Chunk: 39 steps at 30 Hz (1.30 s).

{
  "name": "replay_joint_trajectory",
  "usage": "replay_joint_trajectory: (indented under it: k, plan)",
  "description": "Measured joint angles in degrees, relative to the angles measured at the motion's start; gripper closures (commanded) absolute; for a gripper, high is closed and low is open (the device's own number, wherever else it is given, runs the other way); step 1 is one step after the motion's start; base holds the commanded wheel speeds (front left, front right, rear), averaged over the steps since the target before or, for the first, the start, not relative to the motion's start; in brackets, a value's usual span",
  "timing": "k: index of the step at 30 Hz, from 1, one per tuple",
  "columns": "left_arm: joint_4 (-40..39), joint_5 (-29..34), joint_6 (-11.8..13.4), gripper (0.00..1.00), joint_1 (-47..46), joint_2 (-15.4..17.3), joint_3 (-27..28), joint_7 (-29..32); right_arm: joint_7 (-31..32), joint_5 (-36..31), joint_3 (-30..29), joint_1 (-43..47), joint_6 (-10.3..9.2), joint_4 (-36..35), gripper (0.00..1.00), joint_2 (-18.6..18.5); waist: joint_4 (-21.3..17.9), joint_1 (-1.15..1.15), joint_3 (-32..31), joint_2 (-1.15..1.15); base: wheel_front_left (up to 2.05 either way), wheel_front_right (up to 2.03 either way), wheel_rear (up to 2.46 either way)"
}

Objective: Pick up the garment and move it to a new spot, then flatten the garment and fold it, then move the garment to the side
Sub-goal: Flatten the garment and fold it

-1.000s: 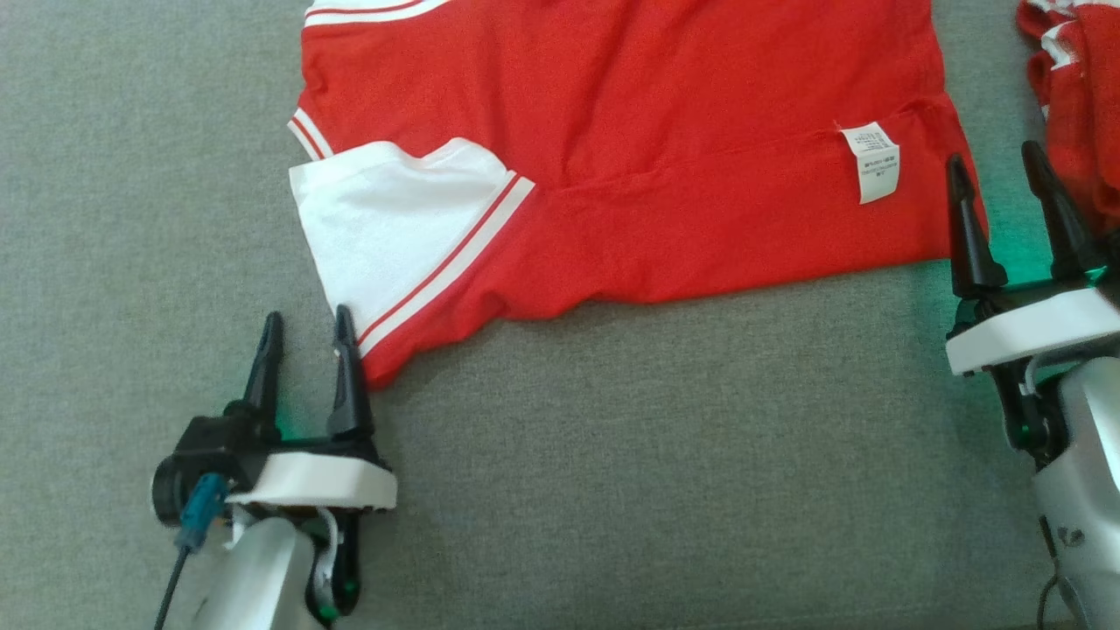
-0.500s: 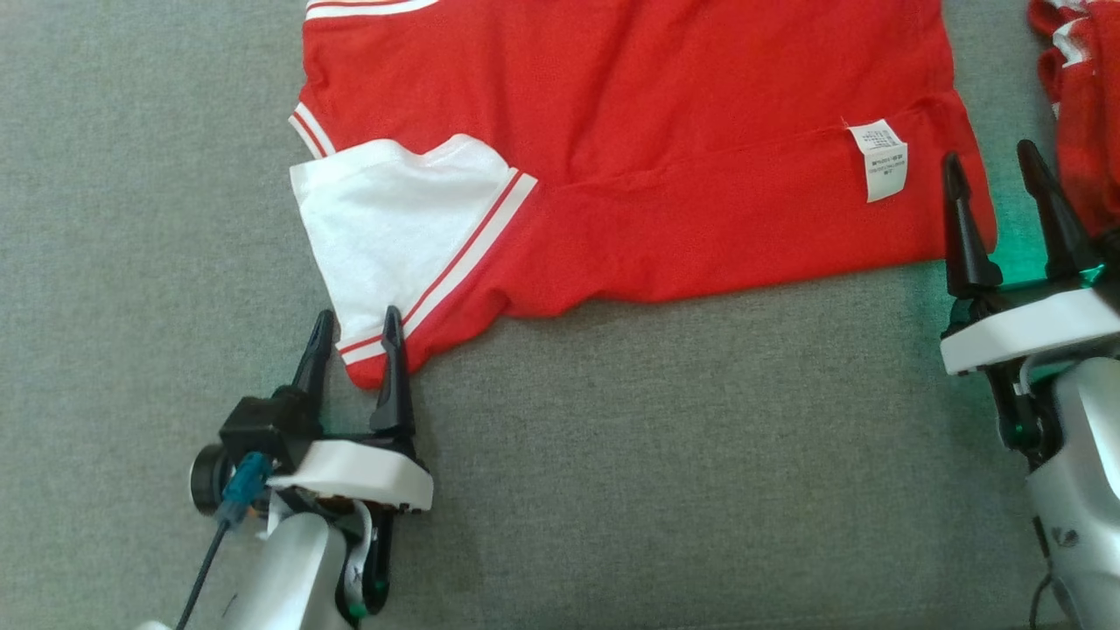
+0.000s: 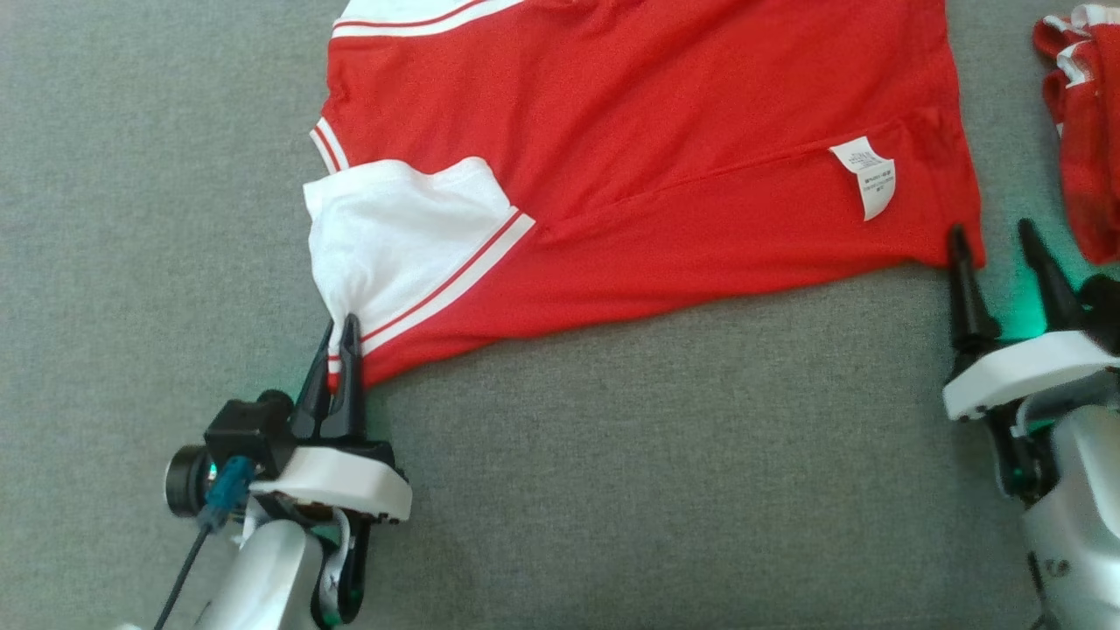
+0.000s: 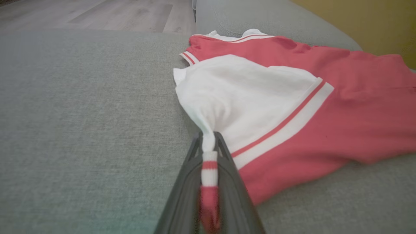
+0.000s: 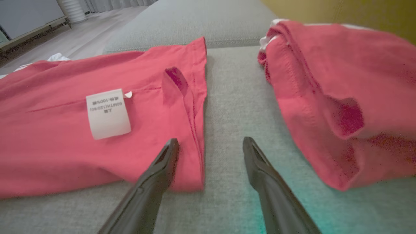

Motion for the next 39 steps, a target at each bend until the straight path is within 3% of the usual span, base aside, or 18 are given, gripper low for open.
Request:
replay_joint_trajectory:
  k: [1,2,3,4,11,16,24,36,37,38,39]
  plan:
    - [-0.3,0.0,0.0,1.00,0.0,0.2,0.0,0.0,0.7,0.0,0.0,0.0,0.00,0.3,0.00,0.4,0.1,0.00,-0.1,0.00,0.00,0.00,0.00]
    - [-0.6,0.0,0.0,1.00,0.0,0.4,0.0,0.0,1.4,0.2,0.2,0.0,-0.01,0.6,0.07,0.8,0.1,0.00,-0.1,0.00,0.00,0.00,0.00]
    - [-0.9,0.0,0.0,1.00,0.0,0.5,0.0,0.1,2.0,0.5,0.5,0.0,0.00,0.7,0.59,1.0,0.1,0.00,-0.2,0.00,0.00,0.00,0.00]
    - [-1.0,0.0,0.0,1.00,0.0,0.7,0.0,0.1,2.4,1.0,0.8,0.0,0.00,0.7,1.00,1.1,0.1,0.00,-0.2,0.00,0.00,0.00,0.00]
    - [-1.3,0.0,0.0,1.00,0.2,0.9,-0.2,0.5,4.8,4.3,1.1,0.2,0.00,-0.7,1.00,0.9,0.0,0.00,-1.0,0.00,0.00,0.00,0.00]
    - [-1.6,-0.1,0.0,1.00,1.8,1.2,-0.3,0.6,6.0,5.9,0.0,5.1,0.00,-5.3,1.00,0.7,0.0,0.00,-3.1,0.00,0.00,0.00,0.00]
    - [-3.2,-0.2,0.0,1.00,8.0,2.2,-0.9,2.0,9.8,5.7,-3.5,16.1,0.00,-12.5,1.00,0.6,-0.8,-0.01,-7.0,0.00,0.00,0.00,0.00]
    - [-6.0,-2.2,0.5,1.00,13.7,2.4,-2.5,3.7,12.9,2.4,-6.6,22.8,0.00,-18.1,1.00,2.0,-1.4,-0.01,-9.0,0.00,0.00,0.00,0.00]
    - [-5.9,-2.2,0.5,1.00,13.7,2.4,-2.6,3.9,12.9,2.1,-6.9,23.1,0.00,-18.2,0.89,2.4,-1.4,0.00,-9.1,0.00,0.00,0.00,0.00]
    - [-5.8,-2.2,0.4,1.00,13.6,2.4,-2.7,4.0,12.9,1.8,-7.1,23.4,0.00,-18.2,0.70,2.7,-1.3,-0.01,-9.3,0.00,0.00,0.00,0.00]
    - [-5.5,-2.2,0.1,1.00,13.6,2.4,-2.9,4.0,12.9,1.4,-7.5,23.5,0.00,-18.2,0.02,2.9,-1.2,-0.01,-9.3,0.00,0.00,0.00,0.00]
